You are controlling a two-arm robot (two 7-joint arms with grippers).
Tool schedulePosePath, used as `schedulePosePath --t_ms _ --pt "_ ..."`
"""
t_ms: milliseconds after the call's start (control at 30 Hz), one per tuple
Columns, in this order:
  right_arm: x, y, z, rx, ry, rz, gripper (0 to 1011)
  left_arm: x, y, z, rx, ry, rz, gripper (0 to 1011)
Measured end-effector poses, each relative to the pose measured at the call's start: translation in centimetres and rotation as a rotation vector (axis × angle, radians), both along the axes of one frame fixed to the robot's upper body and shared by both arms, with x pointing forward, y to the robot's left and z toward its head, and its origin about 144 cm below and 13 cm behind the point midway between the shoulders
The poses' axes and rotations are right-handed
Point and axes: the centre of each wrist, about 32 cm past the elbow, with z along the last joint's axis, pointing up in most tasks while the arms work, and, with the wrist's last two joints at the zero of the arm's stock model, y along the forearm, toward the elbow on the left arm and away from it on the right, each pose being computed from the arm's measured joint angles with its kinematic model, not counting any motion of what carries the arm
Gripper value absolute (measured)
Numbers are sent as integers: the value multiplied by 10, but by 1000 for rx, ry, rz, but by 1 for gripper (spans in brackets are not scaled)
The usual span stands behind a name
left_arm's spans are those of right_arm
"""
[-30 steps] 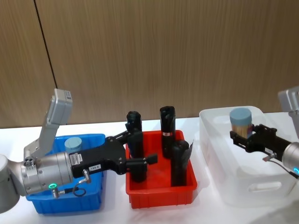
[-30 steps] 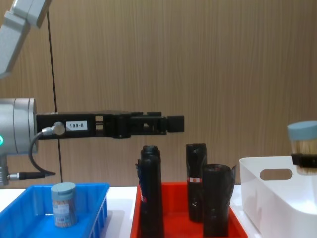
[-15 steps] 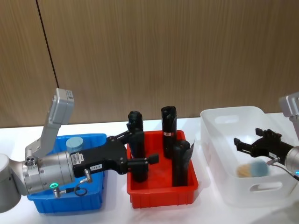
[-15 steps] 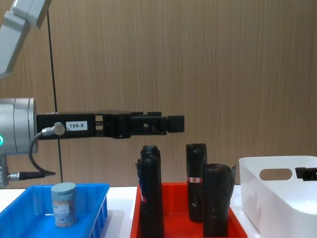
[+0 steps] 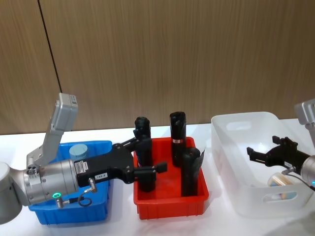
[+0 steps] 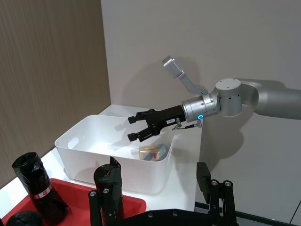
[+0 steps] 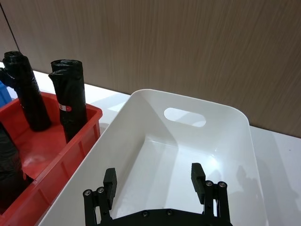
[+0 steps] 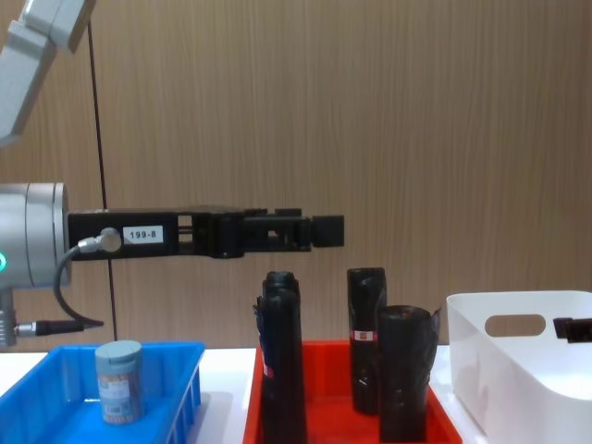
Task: Pick the cotton swabs from the blue box and place them into the white box.
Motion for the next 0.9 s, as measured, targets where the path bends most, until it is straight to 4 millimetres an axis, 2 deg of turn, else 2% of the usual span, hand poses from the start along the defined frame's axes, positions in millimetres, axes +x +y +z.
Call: schedulePosePath --t_ms 367,900 --pt "-9 10 -2 8 -33 5 1001 -3 -4 -2 15 -10 40 1004" --pt "-53 48 -7 61 -170 9 1002 -17 -24 -12 76 -65 211 1004"
